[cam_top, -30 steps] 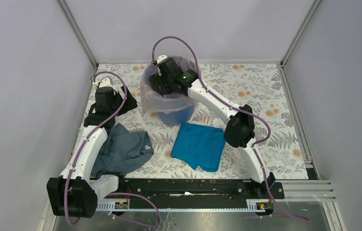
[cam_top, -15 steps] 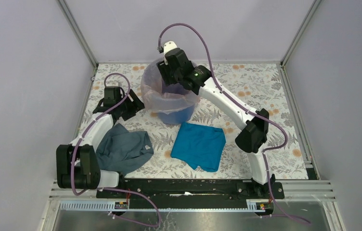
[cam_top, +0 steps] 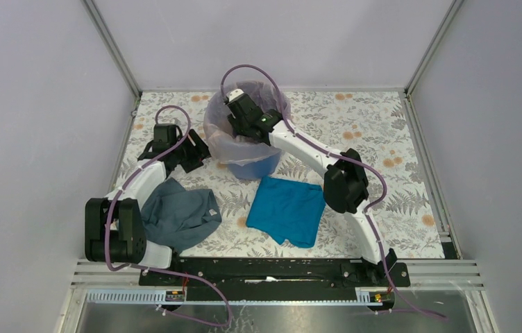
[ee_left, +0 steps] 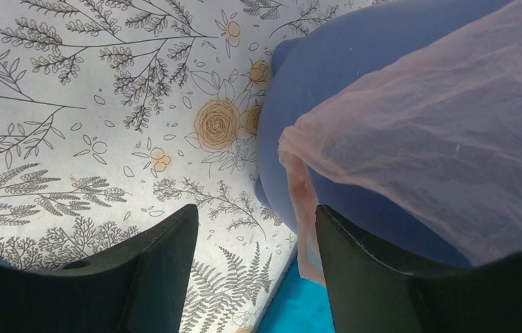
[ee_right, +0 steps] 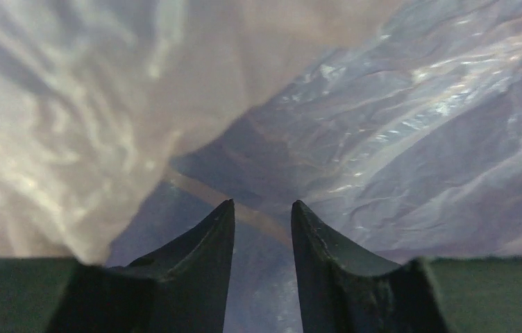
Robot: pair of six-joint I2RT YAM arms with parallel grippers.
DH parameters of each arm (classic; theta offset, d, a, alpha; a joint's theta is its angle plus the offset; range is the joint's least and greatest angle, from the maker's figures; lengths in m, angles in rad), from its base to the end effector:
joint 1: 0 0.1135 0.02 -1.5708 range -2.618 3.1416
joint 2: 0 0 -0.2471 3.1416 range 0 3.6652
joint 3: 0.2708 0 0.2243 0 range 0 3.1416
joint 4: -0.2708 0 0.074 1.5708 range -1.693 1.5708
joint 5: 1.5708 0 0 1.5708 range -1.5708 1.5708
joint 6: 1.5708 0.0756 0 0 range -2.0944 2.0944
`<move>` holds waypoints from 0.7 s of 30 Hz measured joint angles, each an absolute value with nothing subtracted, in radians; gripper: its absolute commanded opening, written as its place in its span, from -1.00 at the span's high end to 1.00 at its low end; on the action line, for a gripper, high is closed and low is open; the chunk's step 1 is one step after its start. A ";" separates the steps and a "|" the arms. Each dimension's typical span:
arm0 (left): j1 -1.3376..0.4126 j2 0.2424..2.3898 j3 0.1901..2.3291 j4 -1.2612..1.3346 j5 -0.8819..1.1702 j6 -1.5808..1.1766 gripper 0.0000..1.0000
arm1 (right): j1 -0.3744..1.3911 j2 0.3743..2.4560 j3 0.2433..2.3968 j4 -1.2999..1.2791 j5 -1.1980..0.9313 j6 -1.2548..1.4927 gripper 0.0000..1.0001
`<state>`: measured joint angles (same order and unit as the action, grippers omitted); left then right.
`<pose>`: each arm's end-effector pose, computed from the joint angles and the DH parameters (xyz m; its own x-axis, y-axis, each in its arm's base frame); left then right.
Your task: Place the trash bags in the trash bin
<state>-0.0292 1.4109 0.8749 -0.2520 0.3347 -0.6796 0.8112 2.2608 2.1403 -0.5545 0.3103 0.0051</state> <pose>0.2988 -0.0336 0.1956 -0.7141 -0.5730 -0.4022 -0.2438 0.7421 -0.6244 0.3700 0.3561 0.2464 -0.4330 -0.4489 -0.7817 -0.5241 0.8309 -0.1868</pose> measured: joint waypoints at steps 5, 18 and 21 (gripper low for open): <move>-0.030 1.427 0.875 -0.233 0.346 -0.683 -0.30 | 0.811 2.267 2.128 -0.542 0.231 0.054 0.19; -0.045 1.429 0.875 -0.222 0.352 -0.683 -0.27 | 0.738 2.350 2.154 -0.588 0.058 0.130 -0.37; -0.049 1.429 0.875 -0.219 0.353 -0.683 -0.27 | 0.735 2.375 2.180 -0.624 0.058 0.130 -0.53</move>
<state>-0.0490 1.4292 0.8749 -0.2188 0.3527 -0.6827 0.7349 2.3749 2.1799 -0.6235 0.0578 0.1299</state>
